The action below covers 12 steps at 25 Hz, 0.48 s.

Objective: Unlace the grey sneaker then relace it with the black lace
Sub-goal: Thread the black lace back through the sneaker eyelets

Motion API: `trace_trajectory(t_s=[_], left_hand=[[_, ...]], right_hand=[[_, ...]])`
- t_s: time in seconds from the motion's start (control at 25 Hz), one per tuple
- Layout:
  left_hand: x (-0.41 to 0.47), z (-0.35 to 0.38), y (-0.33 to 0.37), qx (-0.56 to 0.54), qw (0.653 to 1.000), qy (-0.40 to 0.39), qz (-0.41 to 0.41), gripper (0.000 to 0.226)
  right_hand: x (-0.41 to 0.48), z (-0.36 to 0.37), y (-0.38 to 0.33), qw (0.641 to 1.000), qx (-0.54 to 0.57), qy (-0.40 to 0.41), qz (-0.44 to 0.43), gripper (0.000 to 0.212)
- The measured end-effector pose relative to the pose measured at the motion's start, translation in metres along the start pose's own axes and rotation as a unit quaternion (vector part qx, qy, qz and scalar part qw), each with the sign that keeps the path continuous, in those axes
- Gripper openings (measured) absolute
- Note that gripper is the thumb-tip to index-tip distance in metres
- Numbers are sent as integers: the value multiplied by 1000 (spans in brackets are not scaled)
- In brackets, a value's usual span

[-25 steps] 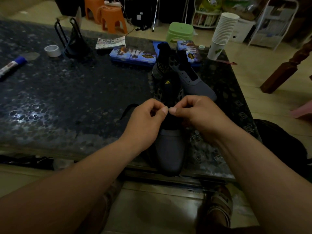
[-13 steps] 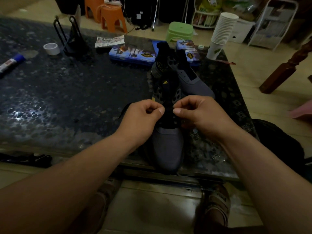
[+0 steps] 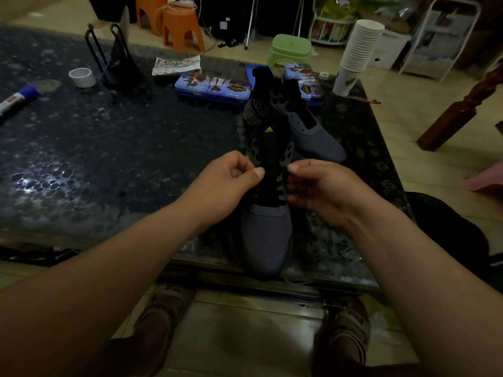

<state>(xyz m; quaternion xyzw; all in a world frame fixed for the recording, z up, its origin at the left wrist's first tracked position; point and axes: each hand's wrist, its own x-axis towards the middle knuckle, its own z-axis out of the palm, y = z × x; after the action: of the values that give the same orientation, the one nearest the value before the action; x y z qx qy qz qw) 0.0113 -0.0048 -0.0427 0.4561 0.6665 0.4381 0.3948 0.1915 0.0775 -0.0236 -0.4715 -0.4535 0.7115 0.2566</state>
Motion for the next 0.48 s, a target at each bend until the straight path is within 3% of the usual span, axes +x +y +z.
trace_trajectory(t_s=[0.12, 0.2, 0.24, 0.28, 0.32, 0.36, 0.4, 0.44, 0.48], left_hand=[[5, -20, 6, 5, 998, -46, -37, 11], [12, -30, 8, -89, 995, -22, -34, 6], [15, -34, 10, -160, 987, 2, -31, 7], [17, -36, 13, -231, 973, 18, -23, 9], [18, -37, 16, -285, 958, 29, -6, 11], [17, -36, 19, -309, 950, 37, 12, 16], [17, -33, 18, -302, 952, 46, 27, 22], [14, -30, 15, -271, 960, 57, 34, 30], [10, -27, 11, -223, 972, 62, 26, 41]], right_hand=[[-3, -25, -21, 963, 265, 40, -32, 25], [-9, -36, -33, 933, 354, 31, -55, 28], [-14, -38, -35, 959, 272, 41, -62, 28], [-18, -39, -34, 992, 82, 51, -78, 28], [-24, -36, -30, 982, -159, 45, -91, 26], [-31, -30, -25, 933, -345, 18, -102, 25], [-33, -24, -19, 893, -436, -9, -110, 25], [-33, -20, -15, 895, -430, -22, -113, 27], [-31, -19, -12, 923, -366, -13, -120, 28]])
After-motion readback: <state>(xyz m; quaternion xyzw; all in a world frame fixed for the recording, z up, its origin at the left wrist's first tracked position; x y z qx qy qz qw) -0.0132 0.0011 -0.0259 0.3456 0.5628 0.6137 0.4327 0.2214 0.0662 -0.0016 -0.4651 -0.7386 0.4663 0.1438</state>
